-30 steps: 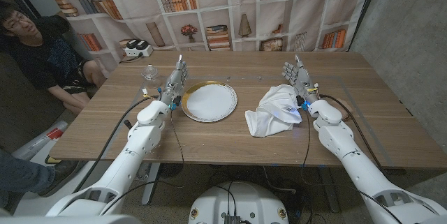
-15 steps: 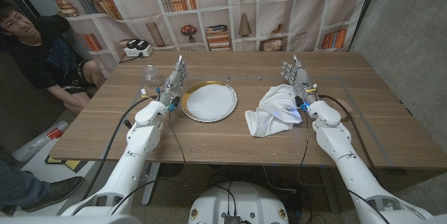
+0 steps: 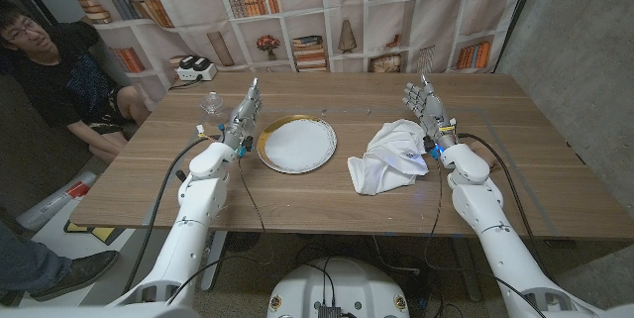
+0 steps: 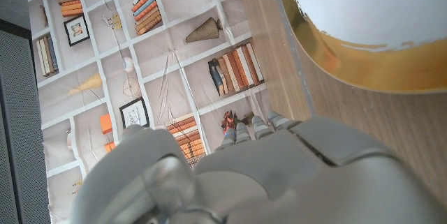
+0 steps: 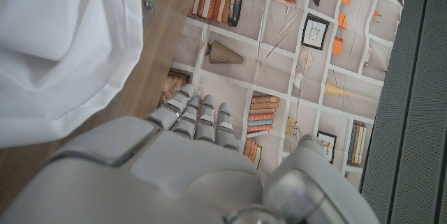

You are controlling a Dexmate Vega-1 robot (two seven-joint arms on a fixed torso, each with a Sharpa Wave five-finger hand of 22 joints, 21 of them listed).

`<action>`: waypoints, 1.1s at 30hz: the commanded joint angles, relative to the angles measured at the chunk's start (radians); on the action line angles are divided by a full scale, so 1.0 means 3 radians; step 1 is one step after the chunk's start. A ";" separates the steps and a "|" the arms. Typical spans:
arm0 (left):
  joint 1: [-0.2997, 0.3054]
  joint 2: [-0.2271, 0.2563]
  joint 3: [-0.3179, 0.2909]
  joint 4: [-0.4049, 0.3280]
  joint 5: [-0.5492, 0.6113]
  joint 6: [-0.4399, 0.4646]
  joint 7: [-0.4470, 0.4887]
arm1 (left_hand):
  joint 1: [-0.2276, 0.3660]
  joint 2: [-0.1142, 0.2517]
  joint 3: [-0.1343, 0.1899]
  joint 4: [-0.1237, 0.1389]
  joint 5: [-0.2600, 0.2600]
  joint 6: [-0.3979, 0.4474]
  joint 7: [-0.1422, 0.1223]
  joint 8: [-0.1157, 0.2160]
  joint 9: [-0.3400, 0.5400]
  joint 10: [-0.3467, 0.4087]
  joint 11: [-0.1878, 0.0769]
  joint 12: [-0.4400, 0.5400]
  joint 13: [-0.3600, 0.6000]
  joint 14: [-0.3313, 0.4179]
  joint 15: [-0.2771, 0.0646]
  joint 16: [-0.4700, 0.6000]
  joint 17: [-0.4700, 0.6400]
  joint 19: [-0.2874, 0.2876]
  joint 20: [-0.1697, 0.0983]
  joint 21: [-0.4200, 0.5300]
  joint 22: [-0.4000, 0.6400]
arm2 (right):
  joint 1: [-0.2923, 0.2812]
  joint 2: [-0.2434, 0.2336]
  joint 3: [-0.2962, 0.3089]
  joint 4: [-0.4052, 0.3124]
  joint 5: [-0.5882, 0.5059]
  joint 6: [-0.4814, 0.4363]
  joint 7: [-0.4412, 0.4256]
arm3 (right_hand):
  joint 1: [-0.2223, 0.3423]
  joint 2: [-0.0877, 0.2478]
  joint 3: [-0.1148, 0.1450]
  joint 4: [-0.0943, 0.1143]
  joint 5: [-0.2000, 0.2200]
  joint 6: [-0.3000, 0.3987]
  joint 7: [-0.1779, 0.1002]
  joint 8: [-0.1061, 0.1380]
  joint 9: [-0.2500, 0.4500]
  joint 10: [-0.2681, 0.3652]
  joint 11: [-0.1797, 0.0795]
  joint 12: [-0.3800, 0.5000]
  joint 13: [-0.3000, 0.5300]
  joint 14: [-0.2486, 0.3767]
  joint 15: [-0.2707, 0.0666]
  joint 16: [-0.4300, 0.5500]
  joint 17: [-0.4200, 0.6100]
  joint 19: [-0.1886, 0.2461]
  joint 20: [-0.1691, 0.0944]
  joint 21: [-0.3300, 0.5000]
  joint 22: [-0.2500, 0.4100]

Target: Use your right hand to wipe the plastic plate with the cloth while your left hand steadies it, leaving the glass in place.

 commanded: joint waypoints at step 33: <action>0.0130 0.0195 0.0089 -0.0288 0.0637 -0.0276 0.0239 | 0.0257 0.0009 0.0070 -0.0110 -0.0103 0.0222 0.0040 0.0021 0.0011 0.0226 -0.0034 -0.0001 0.0016 0.0173 -0.0044 -0.0012 0.0008 0.0091 -0.0020 -0.0011 0.0013 | -0.0719 -0.0523 -0.0191 -0.0964 -0.0444 0.0140 -0.0375 | 0.0082 -0.0012 -0.0008 -0.0058 0.0006 0.0112 -0.0013 0.0031 0.0014 0.0063 -0.0027 -0.0008 0.0015 0.0048 -0.0021 -0.0017 0.0017 0.0029 -0.0018 -0.0012 0.0013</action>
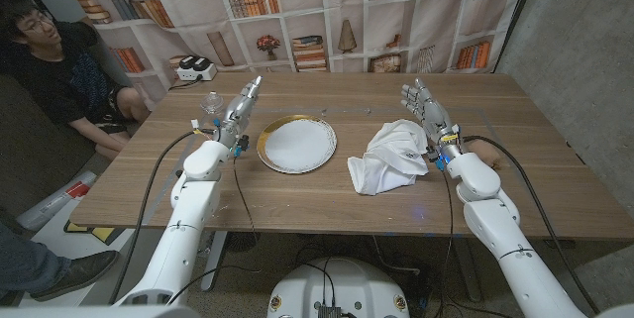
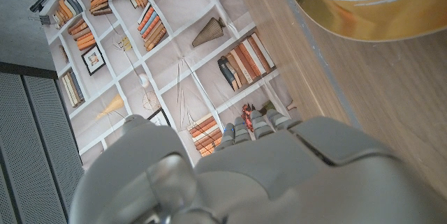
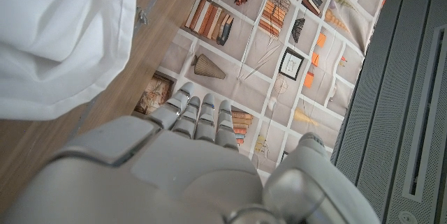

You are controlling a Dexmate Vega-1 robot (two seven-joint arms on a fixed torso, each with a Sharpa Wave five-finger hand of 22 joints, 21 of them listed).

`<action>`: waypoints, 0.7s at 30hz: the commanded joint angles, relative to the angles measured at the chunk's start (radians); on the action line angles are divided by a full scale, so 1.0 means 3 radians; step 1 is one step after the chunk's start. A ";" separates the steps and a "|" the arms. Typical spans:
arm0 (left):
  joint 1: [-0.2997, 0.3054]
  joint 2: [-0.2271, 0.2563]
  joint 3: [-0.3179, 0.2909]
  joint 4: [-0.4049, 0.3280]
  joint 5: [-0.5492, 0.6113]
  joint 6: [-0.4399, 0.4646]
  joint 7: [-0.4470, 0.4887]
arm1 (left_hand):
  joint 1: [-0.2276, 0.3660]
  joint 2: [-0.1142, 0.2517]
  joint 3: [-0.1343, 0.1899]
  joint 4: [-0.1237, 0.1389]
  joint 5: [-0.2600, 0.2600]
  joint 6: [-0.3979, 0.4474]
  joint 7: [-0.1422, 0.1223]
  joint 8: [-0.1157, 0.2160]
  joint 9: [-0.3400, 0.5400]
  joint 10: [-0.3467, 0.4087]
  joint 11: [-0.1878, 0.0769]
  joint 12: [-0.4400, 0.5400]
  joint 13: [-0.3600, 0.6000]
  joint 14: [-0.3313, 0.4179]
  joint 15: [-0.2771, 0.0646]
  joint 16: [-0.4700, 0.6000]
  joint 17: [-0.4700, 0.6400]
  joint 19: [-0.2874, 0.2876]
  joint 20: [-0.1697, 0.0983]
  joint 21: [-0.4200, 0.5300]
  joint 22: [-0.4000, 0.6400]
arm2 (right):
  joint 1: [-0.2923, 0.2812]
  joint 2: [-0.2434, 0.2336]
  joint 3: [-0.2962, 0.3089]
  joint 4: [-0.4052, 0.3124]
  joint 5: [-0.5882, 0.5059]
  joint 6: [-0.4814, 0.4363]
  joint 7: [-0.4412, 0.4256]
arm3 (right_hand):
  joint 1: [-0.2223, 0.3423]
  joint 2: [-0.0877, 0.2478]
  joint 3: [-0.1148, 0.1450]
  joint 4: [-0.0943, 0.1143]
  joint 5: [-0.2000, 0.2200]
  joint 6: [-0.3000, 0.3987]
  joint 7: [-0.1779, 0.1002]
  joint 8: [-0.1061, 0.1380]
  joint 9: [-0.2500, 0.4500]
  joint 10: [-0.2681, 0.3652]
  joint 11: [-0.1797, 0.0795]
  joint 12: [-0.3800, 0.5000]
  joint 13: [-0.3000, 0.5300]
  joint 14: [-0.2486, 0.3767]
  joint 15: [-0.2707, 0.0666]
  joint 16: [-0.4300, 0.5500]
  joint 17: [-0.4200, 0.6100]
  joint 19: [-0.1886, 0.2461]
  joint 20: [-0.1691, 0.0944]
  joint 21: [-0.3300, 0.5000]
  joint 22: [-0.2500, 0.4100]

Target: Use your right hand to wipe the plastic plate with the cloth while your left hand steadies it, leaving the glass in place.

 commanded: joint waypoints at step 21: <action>0.0020 0.0143 0.0231 -0.0125 0.0361 0.0009 0.0223 | 0.0089 -0.0004 0.0013 -0.0033 -0.0034 0.0026 -0.0018 -0.0010 0.0011 0.0002 -0.0008 -0.0035 0.0017 0.0000 -0.0005 -0.0035 0.0009 -0.0005 0.0024 -0.0032 0.0015 | -0.0503 -0.0558 -0.0109 -0.0697 -0.0646 -0.0129 -0.0601 | 0.0127 0.0017 0.0022 -0.0080 0.0019 0.0016 -0.0033 0.0007 0.0014 0.0063 -0.0071 -0.0019 0.0016 0.0097 -0.0090 0.0009 0.0015 0.0121 -0.0069 0.0000 0.0013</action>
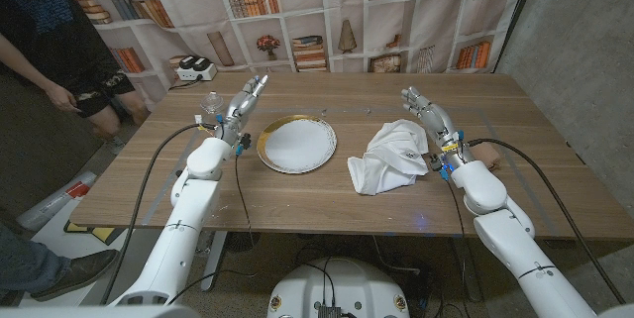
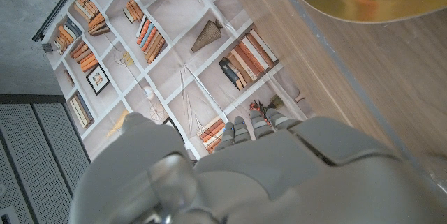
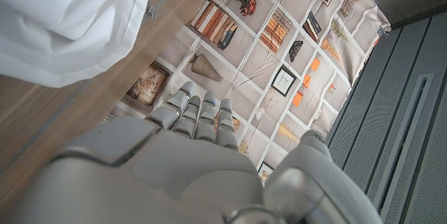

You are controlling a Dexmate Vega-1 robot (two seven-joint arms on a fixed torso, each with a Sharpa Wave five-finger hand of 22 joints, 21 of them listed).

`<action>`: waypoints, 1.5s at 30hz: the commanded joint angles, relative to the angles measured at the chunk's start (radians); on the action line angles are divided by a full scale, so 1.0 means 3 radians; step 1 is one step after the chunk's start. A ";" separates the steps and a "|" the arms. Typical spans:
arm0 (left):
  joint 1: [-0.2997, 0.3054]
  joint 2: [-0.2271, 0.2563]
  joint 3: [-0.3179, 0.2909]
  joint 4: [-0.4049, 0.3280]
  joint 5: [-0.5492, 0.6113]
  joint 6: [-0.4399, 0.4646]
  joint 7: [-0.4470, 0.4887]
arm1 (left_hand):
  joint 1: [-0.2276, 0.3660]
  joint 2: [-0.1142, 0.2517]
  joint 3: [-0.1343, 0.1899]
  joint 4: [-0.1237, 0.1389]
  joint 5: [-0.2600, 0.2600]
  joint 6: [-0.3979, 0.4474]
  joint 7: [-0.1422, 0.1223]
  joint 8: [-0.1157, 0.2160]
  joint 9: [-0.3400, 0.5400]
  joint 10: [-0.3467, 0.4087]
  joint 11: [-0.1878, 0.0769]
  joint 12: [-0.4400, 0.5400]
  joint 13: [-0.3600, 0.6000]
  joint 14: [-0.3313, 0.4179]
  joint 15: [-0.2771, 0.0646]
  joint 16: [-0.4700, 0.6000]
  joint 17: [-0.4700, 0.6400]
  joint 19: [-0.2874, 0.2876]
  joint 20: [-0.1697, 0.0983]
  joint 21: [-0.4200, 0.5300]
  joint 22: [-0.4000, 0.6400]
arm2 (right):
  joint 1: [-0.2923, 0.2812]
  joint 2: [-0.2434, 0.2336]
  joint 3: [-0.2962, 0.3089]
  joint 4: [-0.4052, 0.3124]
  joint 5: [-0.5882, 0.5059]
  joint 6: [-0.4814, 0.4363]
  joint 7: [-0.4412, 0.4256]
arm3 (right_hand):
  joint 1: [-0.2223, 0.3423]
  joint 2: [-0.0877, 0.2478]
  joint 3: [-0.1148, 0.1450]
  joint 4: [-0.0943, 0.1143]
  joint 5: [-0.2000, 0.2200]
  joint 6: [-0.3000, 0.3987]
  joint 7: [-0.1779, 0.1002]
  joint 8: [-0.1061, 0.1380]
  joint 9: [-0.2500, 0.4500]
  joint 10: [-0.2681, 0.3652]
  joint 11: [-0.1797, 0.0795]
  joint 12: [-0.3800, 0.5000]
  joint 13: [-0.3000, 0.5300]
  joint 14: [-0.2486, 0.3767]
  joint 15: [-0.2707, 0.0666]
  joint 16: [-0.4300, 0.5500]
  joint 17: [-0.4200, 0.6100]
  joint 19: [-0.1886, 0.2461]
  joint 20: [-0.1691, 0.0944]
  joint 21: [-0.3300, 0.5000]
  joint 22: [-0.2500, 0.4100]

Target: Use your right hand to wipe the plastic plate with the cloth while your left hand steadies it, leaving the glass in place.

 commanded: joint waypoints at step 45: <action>0.0154 -0.0049 0.0159 -0.0219 0.0133 0.0033 0.0232 | 0.0101 0.0003 0.0012 -0.0040 -0.0064 0.0075 -0.0062 -0.0043 0.0013 0.0050 -0.0049 -0.0056 0.0020 0.0032 -0.0034 -0.0025 0.0012 0.0000 0.0014 -0.0019 0.0017 | -0.0453 -0.0899 -0.0248 -0.0932 -0.1630 -0.0763 -0.0852 | 0.0346 -0.0026 0.0065 -0.0206 0.0051 -0.0040 -0.0086 -0.0008 0.0018 -0.0020 -0.0051 -0.0056 0.0020 -0.0020 -0.0051 -0.0027 0.0013 0.0040 -0.0060 -0.0038 0.0003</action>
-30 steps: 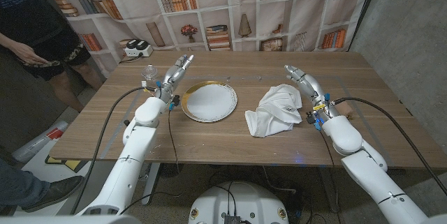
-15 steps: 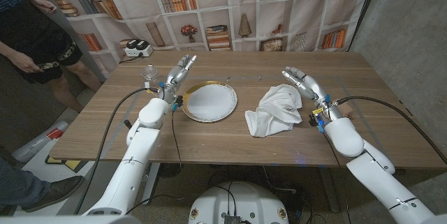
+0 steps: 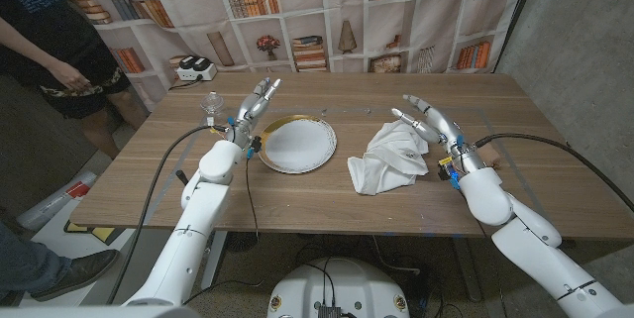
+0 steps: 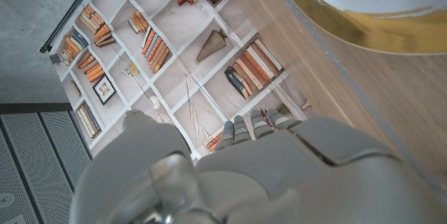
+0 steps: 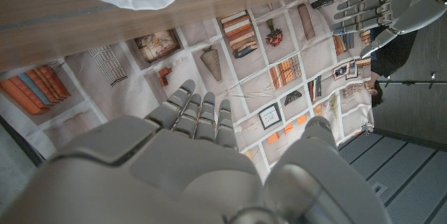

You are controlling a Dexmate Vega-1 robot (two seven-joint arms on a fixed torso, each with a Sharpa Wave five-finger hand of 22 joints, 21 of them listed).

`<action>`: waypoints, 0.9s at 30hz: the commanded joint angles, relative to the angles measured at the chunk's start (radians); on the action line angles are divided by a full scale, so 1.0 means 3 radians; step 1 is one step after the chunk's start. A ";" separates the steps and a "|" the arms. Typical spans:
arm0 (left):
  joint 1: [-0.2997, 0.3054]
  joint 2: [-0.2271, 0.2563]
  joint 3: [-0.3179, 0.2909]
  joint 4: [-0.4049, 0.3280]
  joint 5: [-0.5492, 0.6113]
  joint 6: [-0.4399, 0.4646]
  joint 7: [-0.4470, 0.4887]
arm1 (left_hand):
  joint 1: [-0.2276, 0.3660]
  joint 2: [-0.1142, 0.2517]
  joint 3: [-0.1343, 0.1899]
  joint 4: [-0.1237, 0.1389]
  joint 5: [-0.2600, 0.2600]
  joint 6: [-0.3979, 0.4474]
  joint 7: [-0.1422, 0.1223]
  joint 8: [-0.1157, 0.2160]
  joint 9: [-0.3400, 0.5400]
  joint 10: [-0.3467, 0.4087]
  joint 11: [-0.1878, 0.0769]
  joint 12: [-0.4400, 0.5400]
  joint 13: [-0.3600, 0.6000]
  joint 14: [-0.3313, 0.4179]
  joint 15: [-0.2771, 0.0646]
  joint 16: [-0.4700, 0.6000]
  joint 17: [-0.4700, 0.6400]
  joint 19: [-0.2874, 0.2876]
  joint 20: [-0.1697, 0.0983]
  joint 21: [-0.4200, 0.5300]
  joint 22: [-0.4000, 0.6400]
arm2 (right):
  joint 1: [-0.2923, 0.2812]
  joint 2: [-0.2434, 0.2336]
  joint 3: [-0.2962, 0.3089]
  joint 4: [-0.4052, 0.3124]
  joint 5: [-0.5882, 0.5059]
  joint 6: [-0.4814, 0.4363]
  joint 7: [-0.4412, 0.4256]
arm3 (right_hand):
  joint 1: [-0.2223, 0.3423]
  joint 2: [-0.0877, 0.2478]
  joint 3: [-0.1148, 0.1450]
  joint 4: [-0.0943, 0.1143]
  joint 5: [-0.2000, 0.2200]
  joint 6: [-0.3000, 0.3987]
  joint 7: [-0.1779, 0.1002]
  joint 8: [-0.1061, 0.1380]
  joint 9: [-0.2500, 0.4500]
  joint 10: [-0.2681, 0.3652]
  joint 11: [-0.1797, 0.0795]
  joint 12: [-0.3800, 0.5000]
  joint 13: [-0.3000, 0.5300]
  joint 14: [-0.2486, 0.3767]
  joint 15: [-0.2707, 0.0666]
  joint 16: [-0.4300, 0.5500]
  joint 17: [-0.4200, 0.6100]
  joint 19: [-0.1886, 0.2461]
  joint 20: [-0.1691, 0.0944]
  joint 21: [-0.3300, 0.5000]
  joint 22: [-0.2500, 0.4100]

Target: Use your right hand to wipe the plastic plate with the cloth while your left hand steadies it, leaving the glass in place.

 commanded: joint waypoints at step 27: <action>0.0008 0.0035 -0.0039 0.0001 -0.0029 -0.0063 0.0017 | 0.0050 -0.0001 -0.0006 -0.0014 -0.0042 0.0090 -0.0056 -0.0004 0.0015 0.0056 -0.0020 -0.0016 0.0021 0.0027 -0.0025 -0.0011 0.0013 0.0013 0.0001 -0.0004 0.0019 | -0.0152 -0.0447 -0.0204 -0.0648 -0.0762 -0.0943 0.0543 | 0.0935 0.0026 0.0314 -0.0219 0.0112 -0.0153 -0.0097 0.0013 0.0024 -0.0078 -0.0118 -0.0040 0.0003 -0.0034 -0.0040 -0.0003 0.0009 -0.0018 -0.0026 -0.0040 0.0002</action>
